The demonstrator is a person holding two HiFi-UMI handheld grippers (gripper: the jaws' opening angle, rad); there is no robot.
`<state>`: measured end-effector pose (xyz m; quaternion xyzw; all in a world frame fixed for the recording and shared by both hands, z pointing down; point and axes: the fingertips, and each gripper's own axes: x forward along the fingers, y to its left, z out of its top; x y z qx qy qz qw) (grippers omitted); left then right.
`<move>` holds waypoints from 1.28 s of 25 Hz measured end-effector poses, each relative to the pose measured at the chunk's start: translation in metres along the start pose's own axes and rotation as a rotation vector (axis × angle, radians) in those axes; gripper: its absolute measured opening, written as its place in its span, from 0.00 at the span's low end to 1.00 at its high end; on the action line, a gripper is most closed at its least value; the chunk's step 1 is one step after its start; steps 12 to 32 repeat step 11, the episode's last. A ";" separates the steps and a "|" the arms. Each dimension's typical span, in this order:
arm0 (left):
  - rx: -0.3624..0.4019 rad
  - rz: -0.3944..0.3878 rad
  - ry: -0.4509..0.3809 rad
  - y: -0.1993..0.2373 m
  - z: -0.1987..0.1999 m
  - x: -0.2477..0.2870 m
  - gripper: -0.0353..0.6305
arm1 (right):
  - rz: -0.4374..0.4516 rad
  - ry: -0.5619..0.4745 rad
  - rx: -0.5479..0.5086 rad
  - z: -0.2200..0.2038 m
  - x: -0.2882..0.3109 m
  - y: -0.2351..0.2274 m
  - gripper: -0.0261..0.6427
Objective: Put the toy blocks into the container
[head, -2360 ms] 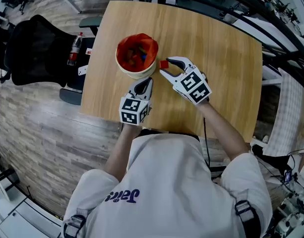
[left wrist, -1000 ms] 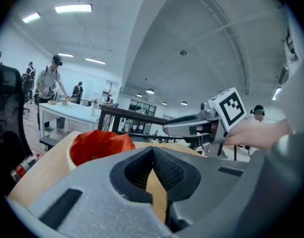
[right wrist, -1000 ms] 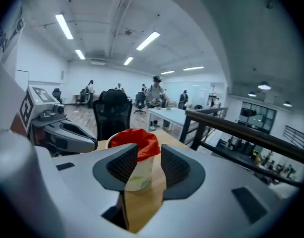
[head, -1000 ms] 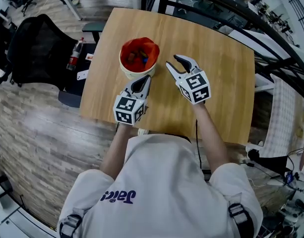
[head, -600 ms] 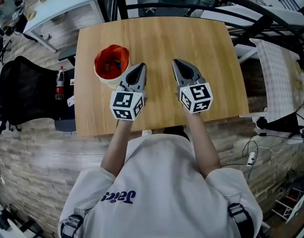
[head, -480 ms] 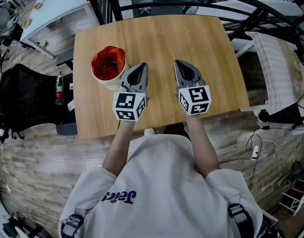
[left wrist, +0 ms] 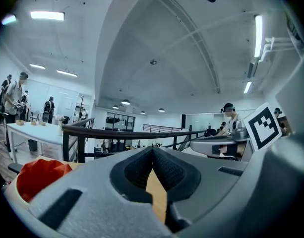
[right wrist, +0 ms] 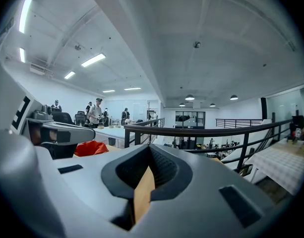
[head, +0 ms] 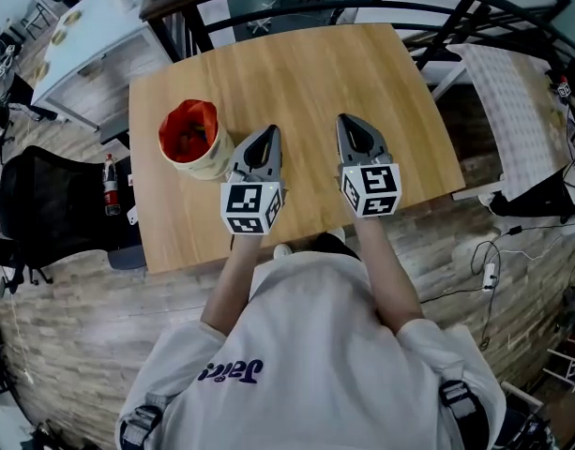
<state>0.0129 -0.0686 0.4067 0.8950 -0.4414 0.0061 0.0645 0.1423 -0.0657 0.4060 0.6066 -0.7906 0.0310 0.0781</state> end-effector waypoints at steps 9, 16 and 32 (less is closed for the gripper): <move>-0.018 0.079 0.017 -0.034 -0.005 0.043 0.06 | 0.109 0.030 -0.008 -0.009 0.008 -0.046 0.06; -0.009 0.102 0.017 -0.041 -0.001 0.057 0.06 | 0.147 0.031 -0.019 -0.006 0.013 -0.058 0.06; -0.009 0.102 0.017 -0.041 -0.001 0.057 0.06 | 0.147 0.031 -0.019 -0.006 0.013 -0.058 0.06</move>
